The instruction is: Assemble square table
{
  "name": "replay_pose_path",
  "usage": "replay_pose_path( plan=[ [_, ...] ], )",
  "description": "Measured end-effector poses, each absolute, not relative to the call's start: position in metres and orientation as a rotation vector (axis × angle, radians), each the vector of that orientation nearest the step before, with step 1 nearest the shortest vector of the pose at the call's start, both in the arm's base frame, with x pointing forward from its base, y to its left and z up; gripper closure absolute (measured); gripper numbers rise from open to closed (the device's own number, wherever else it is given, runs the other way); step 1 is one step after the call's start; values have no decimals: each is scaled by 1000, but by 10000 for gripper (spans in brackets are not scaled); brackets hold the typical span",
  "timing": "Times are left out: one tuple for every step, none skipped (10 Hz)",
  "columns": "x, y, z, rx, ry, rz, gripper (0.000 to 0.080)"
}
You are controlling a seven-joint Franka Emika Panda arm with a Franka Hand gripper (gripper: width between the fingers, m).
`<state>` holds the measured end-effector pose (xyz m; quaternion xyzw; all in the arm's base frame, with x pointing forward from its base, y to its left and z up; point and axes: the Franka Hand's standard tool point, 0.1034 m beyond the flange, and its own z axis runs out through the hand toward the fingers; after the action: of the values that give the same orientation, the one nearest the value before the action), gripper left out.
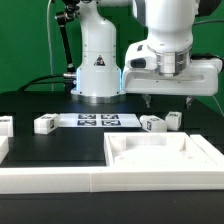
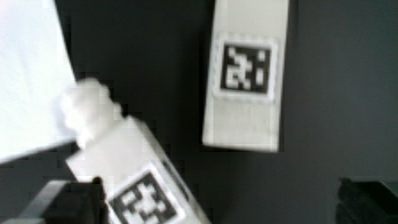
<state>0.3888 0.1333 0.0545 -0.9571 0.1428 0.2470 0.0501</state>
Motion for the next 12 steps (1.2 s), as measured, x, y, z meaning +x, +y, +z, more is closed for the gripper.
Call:
replay_pose_path(
  plan=[
    [393,133,52,-2896,427,799,151],
    [388,131,52,-2863,418,908,151],
    [391,135,50,-2828,399,979,151],
    [394,137,49,-2804,391,1024,151],
    [393,136,49,-2770,399,1094,151],
    [395,136,47,-2766,401,1098,151],
    [395,136,46,-2768,400,1095,151],
    [394,139,44,-2772,395,1085,151],
    [395,144,44,-2775,385,1078,151],
    [395,148,44,-2776,378,1069,151],
    [393,150,41,-2782,375,1057,151],
    [391,151,37,-2790,376,1039,151]
  ],
)
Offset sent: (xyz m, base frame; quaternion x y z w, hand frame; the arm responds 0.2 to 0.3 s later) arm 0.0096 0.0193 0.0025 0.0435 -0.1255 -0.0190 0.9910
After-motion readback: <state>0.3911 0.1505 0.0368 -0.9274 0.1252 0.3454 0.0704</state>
